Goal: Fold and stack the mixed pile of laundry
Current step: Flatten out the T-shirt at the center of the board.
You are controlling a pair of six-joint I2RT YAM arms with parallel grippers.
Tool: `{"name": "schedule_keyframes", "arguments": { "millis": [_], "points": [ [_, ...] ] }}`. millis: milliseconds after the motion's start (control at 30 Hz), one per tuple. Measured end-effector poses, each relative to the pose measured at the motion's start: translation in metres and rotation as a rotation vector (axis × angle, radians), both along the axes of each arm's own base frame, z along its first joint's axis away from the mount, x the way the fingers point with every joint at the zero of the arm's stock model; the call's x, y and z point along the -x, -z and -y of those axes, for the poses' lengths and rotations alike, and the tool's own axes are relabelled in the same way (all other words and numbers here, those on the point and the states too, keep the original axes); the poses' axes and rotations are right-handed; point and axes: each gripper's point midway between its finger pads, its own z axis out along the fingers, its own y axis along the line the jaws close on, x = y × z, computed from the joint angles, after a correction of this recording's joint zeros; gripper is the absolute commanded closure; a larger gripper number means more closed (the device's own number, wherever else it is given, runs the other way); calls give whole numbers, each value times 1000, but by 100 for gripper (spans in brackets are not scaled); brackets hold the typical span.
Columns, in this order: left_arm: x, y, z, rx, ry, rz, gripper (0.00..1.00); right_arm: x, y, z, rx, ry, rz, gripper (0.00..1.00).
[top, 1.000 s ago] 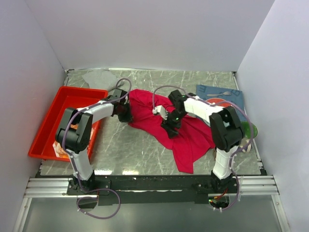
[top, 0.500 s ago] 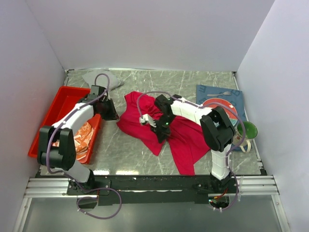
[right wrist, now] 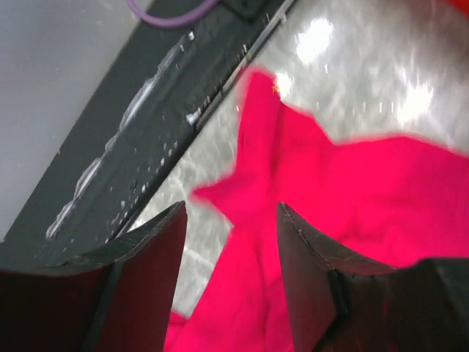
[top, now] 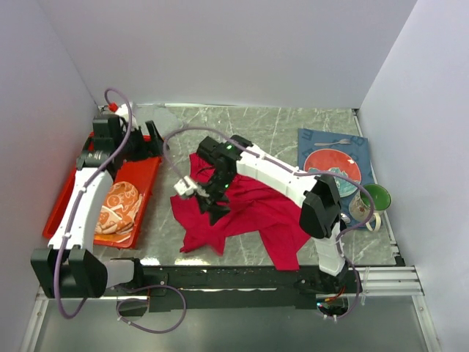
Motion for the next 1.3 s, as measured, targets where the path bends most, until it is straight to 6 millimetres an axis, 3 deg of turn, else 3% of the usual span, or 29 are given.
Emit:
{"name": "schedule_keyframes", "arguments": {
  "millis": [67,133,200,300,367,400,500,667,767,800,833,900,1033,1167,1233,1300],
  "points": [
    [10,2,13,35,69,18,1,-14,1,8,8,61,-24,33],
    [25,17,25,64,125,-13,1,-43,0,22,14,171,-54,32],
    [43,40,42,84,185,-64,1,-98,1,46,18,350,-49,32],
    [77,77,82,89,314,-163,1,-186,15,103,68,651,-1,32],
    [97,92,107,83,395,-203,1,-223,30,132,119,789,17,32],
    [107,98,118,80,431,-223,1,-231,39,138,141,820,18,32],
    [130,112,142,71,502,-256,3,-235,73,130,229,850,-3,32],
    [144,139,150,69,479,-318,9,-208,119,92,347,780,-25,33],
    [154,157,153,76,461,-374,19,-191,134,73,386,734,-13,47],
    [157,163,154,77,456,-390,22,-187,135,70,397,727,-9,61],
    [160,169,155,79,448,-411,26,-184,135,68,404,721,-7,69],
    [162,181,156,79,432,-448,37,-185,129,65,398,719,4,98],
    [168,210,151,66,384,-526,59,-194,123,67,393,742,27,100],
    [167,220,150,64,354,-554,71,-203,120,72,400,774,54,100],
    [166,222,150,65,345,-558,74,-218,108,70,375,804,101,100],
    [166,222,150,66,339,-560,77,-245,85,64,316,847,195,100]
  ]
}}
